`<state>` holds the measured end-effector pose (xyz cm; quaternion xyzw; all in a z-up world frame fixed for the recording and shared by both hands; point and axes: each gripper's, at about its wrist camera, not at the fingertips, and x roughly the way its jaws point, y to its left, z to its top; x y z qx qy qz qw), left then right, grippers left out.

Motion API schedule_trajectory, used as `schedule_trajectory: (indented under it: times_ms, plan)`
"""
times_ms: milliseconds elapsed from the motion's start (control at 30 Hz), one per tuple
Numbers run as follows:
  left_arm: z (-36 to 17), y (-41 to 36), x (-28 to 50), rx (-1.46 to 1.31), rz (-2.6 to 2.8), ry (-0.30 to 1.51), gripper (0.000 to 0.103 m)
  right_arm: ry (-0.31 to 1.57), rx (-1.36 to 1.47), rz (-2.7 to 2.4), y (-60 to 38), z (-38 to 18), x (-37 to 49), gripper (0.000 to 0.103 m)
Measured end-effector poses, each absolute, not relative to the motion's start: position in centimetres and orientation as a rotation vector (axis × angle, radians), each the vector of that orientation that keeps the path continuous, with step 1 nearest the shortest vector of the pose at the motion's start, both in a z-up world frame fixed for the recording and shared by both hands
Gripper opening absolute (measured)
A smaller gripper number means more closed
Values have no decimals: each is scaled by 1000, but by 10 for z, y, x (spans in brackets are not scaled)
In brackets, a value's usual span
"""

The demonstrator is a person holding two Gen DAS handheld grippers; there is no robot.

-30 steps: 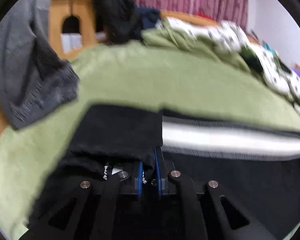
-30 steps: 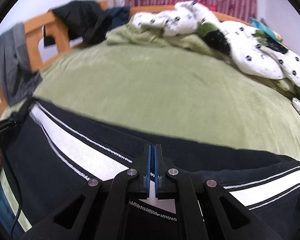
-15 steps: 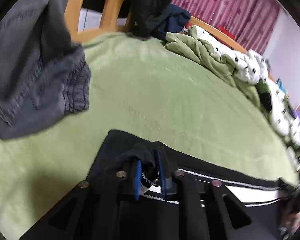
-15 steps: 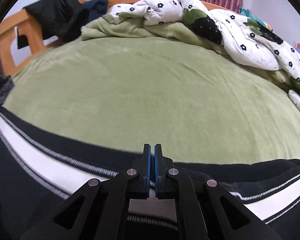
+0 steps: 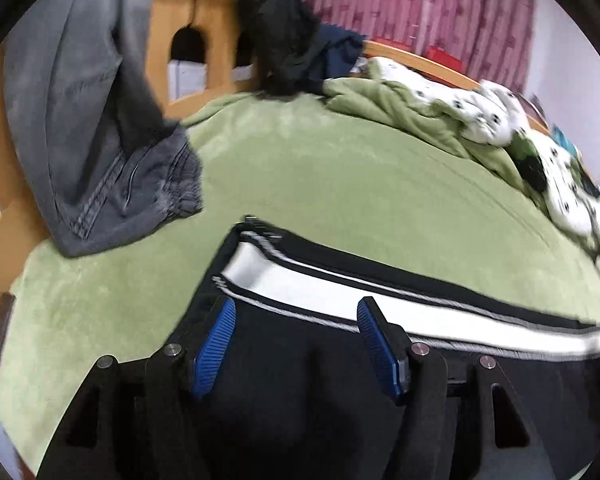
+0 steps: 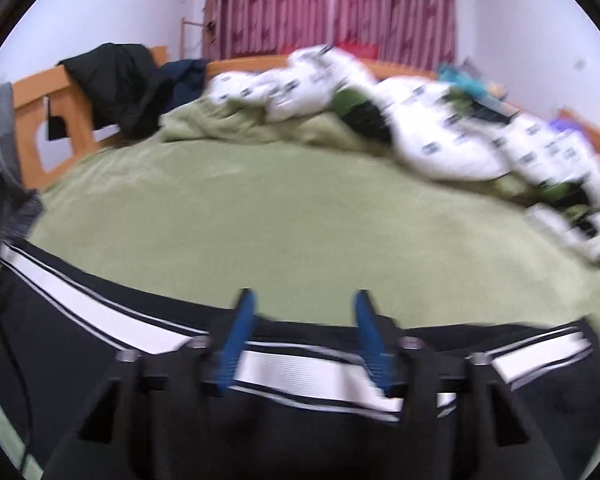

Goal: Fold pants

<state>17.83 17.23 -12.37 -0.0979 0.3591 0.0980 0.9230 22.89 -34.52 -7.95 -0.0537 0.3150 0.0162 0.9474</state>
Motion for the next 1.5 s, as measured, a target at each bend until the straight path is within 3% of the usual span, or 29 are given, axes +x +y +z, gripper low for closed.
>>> schedule_trajectory:
  times_ms: [167,433,467,500,533,567,733,800,933,1033,1133,1167,1200,1300,1333,1367,1500]
  plan:
    - [-119,134,167,-194,123,725,65,789,-67,100,-413,-98,255,61]
    - [-128,92,169,-150,112,759,65,1025,-225,261,-425,-167,298,60]
    - [-128,90,169,-146,115,762,65,1016,-267,278,-420,-167,295,41]
    - [-129,88,169,-144,118,765,65,1017,-328,294,-413,-166,292,14]
    - [-130,87,168,-143,121,768,65,1012,-376,293,-408,-165,289,6]
    - [-131,86,168,-144,124,771,65,990,-401,297,-407,-162,286,5]
    - [-136,82,169,-156,120,789,65,766,-217,246,-442,-117,278,4]
    - [-138,78,171,-163,110,797,65,759,-136,241,-454,-116,289,4]
    - [-141,67,172,-158,89,819,65,891,-251,141,-429,-166,312,5]
    - [-137,61,168,-121,91,812,65,858,-253,83,-424,-164,308,8]
    - [-130,62,161,-99,95,793,65,830,-166,51,-447,-141,294,24]
    - [-129,64,159,-101,96,791,65,806,-144,23,-456,-131,282,37]
    - [-129,65,157,-109,97,792,65,786,-126,8,-467,-127,278,43]
    - [-132,71,157,-159,82,806,65,805,-146,-72,-489,-132,270,39]
    - [-135,72,157,-182,73,812,65,849,-164,-120,-496,-143,274,34]
    - [-137,73,157,-201,64,817,65,901,-173,-163,-505,-157,282,22]
    - [-139,72,155,-212,58,838,65,926,-110,-183,-516,-161,291,21]
